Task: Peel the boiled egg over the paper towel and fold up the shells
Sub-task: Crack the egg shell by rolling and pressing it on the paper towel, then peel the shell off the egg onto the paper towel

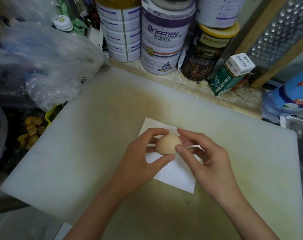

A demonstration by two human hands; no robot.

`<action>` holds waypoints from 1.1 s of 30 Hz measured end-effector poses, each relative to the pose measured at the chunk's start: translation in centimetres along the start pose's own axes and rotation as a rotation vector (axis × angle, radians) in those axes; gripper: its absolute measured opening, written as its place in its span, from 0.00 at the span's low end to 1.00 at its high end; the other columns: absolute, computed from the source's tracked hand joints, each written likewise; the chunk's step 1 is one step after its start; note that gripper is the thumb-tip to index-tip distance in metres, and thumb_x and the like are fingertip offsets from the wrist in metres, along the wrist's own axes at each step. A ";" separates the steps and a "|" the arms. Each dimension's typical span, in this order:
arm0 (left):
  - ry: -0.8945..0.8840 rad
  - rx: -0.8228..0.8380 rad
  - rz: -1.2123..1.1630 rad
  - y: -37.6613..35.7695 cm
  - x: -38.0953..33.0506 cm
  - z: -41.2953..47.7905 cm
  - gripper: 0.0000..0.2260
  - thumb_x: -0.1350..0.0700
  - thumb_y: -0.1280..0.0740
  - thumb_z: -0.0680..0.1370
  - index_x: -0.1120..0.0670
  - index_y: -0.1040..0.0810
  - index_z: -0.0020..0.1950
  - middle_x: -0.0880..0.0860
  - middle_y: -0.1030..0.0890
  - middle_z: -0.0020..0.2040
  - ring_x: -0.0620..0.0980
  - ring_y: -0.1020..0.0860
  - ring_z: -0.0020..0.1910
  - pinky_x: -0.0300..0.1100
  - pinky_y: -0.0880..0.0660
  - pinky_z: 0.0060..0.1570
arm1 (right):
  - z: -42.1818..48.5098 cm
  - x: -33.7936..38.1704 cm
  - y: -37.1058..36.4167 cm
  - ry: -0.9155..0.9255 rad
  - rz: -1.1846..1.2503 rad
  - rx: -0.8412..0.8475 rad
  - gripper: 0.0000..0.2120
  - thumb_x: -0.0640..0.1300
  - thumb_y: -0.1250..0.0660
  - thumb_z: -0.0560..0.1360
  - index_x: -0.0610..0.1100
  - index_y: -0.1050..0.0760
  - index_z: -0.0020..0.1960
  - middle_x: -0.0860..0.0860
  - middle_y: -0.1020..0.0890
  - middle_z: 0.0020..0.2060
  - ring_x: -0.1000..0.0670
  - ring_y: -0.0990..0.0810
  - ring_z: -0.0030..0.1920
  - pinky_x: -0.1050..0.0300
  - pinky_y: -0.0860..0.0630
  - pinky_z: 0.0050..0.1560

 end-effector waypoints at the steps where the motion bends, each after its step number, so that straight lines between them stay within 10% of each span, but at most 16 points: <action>1: -0.001 -0.019 0.009 -0.1 -0.1 -0.2 0.22 0.51 0.25 0.67 0.40 0.27 0.58 0.36 0.23 0.56 0.41 0.22 0.54 0.30 0.25 0.49 | 0.0 0.0 -0.1 -0.028 0.037 -0.008 0.13 0.38 0.29 0.70 0.50 0.20 0.52 0.54 0.17 0.43 0.53 0.19 0.43 0.67 0.24 0.45; 33: 0.105 -0.190 -0.054 0.2 -0.5 -0.5 0.17 0.57 0.23 0.68 0.42 0.23 0.52 0.37 0.20 0.52 0.40 0.20 0.49 0.31 0.23 0.42 | 1.6 0.3 -0.7 -0.058 0.002 0.014 0.06 0.39 0.27 0.69 0.49 0.17 0.39 0.57 0.17 0.32 0.55 0.20 0.35 0.62 0.23 0.41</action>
Point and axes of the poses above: each hand's wrist, its own z-axis towards the middle knuckle, its own y-axis out of the back of the hand, x = y × z, the point moved 3 cm from there along z, towards the middle knuckle
